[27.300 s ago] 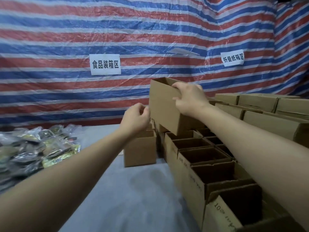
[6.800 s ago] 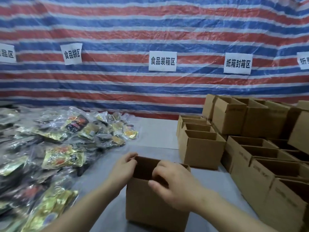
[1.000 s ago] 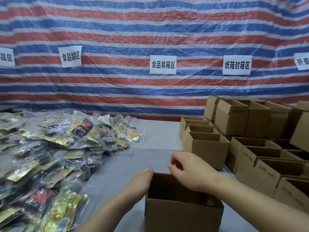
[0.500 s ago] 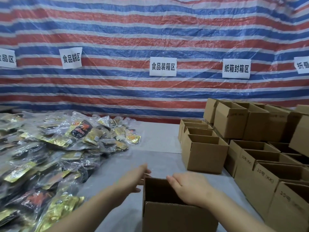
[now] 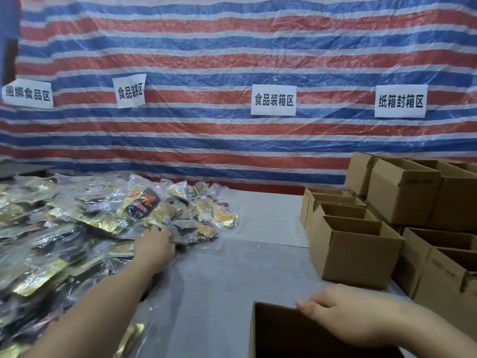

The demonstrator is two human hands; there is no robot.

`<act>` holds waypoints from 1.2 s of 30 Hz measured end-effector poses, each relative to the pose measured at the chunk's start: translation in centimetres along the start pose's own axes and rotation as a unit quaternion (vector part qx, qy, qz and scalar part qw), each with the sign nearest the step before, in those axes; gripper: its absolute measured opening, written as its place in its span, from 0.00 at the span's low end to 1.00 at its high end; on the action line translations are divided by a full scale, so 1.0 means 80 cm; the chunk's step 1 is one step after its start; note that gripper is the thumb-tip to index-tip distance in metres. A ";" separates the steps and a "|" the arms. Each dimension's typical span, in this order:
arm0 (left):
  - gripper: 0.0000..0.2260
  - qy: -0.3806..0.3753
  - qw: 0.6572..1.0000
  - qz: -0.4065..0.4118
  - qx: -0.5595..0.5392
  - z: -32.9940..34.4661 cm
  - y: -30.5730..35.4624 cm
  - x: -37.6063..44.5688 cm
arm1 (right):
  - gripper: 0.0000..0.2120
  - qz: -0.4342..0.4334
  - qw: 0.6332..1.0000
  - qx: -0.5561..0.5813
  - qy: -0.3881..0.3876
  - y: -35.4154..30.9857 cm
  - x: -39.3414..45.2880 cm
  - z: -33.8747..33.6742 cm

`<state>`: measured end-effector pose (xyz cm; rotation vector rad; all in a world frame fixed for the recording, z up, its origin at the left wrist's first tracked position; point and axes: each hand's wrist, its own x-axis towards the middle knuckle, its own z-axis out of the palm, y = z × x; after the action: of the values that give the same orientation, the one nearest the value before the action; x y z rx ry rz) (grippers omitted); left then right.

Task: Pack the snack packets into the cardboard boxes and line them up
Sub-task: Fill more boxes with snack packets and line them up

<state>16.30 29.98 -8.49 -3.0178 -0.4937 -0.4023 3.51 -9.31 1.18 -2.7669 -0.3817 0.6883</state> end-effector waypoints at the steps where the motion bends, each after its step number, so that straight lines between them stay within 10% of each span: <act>1: 0.25 0.002 1.000 -0.004 -0.002 0.004 -0.004 0.009 | 0.24 0.004 1.000 0.001 -0.019 -0.001 0.001 -0.003; 16: 0.18 0.020 0.991 -0.092 -0.096 0.006 0.011 0.107 | 0.33 -0.010 0.997 0.072 0.036 0.009 0.074 -0.009; 22: 0.33 -0.080 0.973 -0.156 -0.149 -0.006 0.004 0.110 | 0.32 -0.036 0.996 0.068 0.047 0.009 0.076 -0.015; 36: 0.11 -0.146 0.875 -0.116 -0.446 -0.083 -0.003 -0.001 | 0.22 -0.087 0.989 0.087 0.081 -0.029 0.028 -0.029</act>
<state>14.52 29.51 -2.12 -3.9655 -0.9117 -0.2093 6.11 -6.88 2.95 -2.5639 -0.4943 0.4294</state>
